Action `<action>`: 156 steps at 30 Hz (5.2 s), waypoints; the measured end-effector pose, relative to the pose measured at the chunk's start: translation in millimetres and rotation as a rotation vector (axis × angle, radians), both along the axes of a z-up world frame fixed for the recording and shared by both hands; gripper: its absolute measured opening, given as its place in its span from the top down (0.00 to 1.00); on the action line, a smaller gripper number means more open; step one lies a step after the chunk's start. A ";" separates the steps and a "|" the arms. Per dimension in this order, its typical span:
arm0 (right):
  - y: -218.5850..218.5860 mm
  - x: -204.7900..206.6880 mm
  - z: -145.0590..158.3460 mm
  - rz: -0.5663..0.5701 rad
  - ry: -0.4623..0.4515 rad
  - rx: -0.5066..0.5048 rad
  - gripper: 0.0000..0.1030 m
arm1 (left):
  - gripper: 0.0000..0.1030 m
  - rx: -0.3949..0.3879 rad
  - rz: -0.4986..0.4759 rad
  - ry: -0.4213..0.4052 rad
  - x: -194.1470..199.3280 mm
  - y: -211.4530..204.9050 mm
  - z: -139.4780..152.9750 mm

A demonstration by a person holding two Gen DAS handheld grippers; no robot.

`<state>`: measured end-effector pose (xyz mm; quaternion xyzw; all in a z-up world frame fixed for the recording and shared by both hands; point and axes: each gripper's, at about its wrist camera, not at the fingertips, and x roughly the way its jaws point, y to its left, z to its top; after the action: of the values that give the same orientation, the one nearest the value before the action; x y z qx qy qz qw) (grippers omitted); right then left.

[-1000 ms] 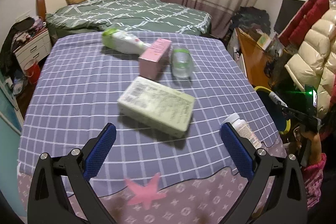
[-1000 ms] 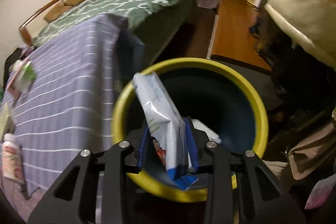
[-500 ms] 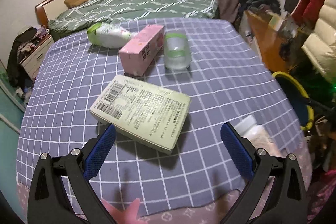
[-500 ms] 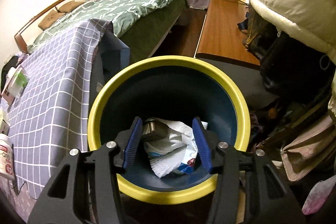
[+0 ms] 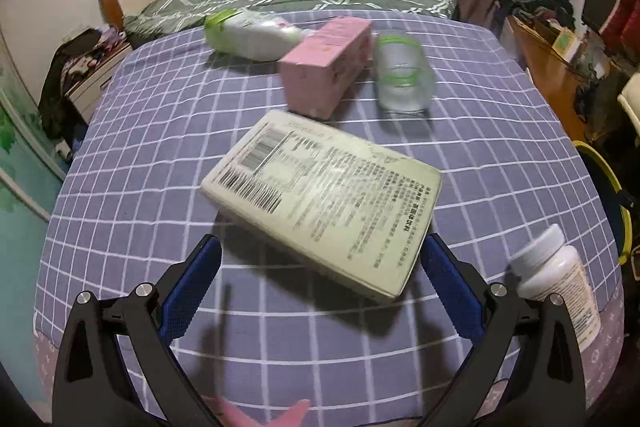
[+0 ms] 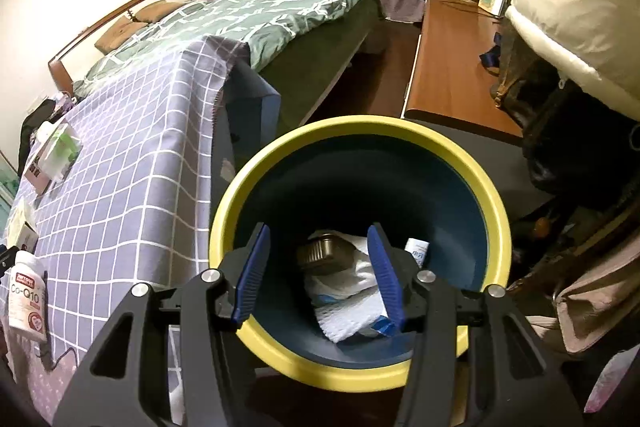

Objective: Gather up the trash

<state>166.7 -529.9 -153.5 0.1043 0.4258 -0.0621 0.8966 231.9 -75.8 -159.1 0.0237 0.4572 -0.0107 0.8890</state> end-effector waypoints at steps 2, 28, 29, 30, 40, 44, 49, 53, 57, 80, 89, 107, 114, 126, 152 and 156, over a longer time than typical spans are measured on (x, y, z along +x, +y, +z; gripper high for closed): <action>3.2 0.8 0.5 0.007 0.001 0.000 0.53 | 0.05 0.000 0.021 0.000 -0.9 10.6 -0.5; 35.4 9.4 8.8 0.075 -0.002 -0.010 0.52 | 0.05 -0.058 0.117 -0.017 22.4 78.8 15.6; 35.6 9.5 8.1 0.077 -0.001 -0.009 0.52 | 0.05 -0.045 0.115 -0.007 29.0 73.4 13.3; 35.4 9.6 7.9 0.078 0.000 -0.008 0.52 | 0.05 -0.042 0.109 0.009 36.7 69.9 9.2; 33.4 13.2 0.0 0.084 0.014 0.003 0.52 | 0.09 -0.051 0.130 0.092 68.5 72.6 -14.8; 33.7 13.2 -1.3 0.086 0.016 0.005 0.52 | 0.20 -0.039 0.116 0.081 71.8 73.1 -13.8; 34.7 12.3 -1.6 0.087 0.015 0.008 0.52 | 0.31 -0.052 0.084 0.071 65.2 73.1 -9.5; 37.0 7.5 -0.8 0.091 0.013 0.004 0.52 | 0.31 -0.059 0.064 0.051 49.9 68.8 -0.2; 33.6 -0.9 3.4 0.083 0.004 0.003 0.52 | 0.31 -0.050 0.005 -0.006 27.3 52.1 26.8; -40.8 -102.3 12.5 -0.108 -0.065 -0.023 0.49 | 0.30 -0.147 -0.713 -0.002 -12.6 -275.9 108.1; -53.9 -117.8 8.4 -0.112 -0.076 0.001 0.48 | 0.30 -0.099 -0.782 0.092 3.8 -384.1 63.4; -40.1 -108.5 -0.9 -0.072 -0.060 0.047 0.48 | 0.05 -0.206 -0.671 -0.078 10.5 -315.0 110.9; -11.5 -98.2 8.9 -0.014 -0.067 0.029 0.48 | 0.05 -0.239 -0.525 -0.147 4.1 -207.7 126.1; 62.8 -76.6 30.0 0.125 -0.069 -0.014 0.48 | 0.05 -0.220 -0.188 -0.182 7.9 -16.8 89.2; 254.4 -41.9 35.3 0.441 -0.049 0.030 0.47 | 0.05 -0.241 0.035 -0.201 32.3 135.7 13.1; 257.1 -38.6 22.4 0.421 -0.025 0.028 0.47 | 0.05 -0.256 0.023 -0.203 30.0 132.9 14.5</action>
<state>128.1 -272.9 -131.1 0.0262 0.4278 0.1338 0.8935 261.9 57.1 -144.6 -0.0938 0.3601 -0.0564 0.9265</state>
